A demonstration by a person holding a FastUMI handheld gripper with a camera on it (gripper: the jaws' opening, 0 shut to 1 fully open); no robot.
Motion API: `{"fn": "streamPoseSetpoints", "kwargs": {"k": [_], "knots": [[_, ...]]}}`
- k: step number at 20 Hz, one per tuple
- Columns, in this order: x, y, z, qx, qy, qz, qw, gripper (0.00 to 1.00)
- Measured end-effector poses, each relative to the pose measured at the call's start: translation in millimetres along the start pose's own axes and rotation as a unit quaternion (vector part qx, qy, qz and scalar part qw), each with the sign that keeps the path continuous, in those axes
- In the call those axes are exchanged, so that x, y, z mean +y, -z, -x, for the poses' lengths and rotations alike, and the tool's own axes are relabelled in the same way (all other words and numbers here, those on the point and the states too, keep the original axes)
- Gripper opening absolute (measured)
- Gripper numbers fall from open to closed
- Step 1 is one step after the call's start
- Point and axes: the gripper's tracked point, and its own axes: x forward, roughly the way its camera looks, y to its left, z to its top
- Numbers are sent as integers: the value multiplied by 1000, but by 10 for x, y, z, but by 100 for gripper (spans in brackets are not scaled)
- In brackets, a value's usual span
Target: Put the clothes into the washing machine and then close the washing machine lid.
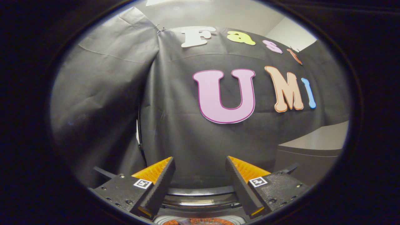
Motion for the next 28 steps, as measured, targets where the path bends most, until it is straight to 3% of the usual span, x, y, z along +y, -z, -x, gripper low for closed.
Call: {"fn": "streamPoseSetpoints", "kwargs": {"k": [13, 16, 19, 24, 28], "knots": [[4, 90, 62, 0, -1, -6, 1000, 97], [5, 285, 232, 43, 12, -27, 999, 97], [12, 1006, 582, 154, 9, -22, 988, 97], [-135, 1359, 748, 165, 14, -41, 985, 97], [-204, 1231, 872, 153, 8, -28, 988, 97]]}}
